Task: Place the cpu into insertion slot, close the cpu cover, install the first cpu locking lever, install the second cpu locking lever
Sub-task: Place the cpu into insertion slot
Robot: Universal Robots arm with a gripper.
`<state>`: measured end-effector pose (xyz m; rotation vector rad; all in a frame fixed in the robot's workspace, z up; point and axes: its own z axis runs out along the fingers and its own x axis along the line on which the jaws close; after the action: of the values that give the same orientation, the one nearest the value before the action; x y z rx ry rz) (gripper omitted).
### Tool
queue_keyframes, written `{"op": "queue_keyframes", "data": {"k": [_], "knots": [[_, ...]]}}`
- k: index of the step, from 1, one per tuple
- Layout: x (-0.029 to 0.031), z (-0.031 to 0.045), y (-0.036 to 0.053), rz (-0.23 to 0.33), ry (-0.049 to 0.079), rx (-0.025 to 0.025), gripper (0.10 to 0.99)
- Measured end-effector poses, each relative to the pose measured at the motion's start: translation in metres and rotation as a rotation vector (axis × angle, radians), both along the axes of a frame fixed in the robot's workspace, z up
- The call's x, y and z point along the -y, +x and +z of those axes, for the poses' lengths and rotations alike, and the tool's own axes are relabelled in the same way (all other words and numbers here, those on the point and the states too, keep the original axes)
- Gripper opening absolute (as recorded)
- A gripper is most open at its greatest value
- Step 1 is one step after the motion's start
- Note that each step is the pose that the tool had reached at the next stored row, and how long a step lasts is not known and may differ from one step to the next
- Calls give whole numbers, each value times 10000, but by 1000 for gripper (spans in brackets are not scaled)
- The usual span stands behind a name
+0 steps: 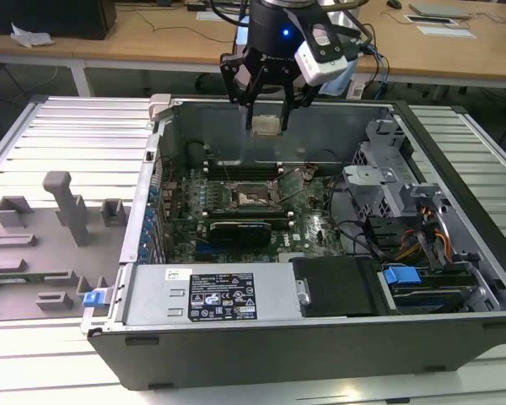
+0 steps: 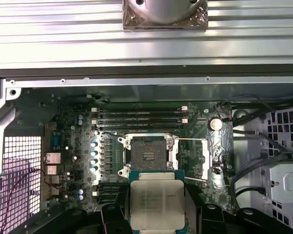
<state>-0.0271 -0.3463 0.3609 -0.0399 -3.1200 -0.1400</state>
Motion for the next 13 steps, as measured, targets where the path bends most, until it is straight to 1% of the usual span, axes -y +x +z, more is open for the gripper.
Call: {"op": "queue_keyframes", "data": {"k": [3,8,9,11,13], "knots": [[0,-38,0,0,-1,-1,541],[0,-127,0,0,-1,0,541],[0,-165,0,-1,-4,0,541],[0,-201,0,-1,-3,2,541],[0,-273,-2,0,-4,3,541]]}}
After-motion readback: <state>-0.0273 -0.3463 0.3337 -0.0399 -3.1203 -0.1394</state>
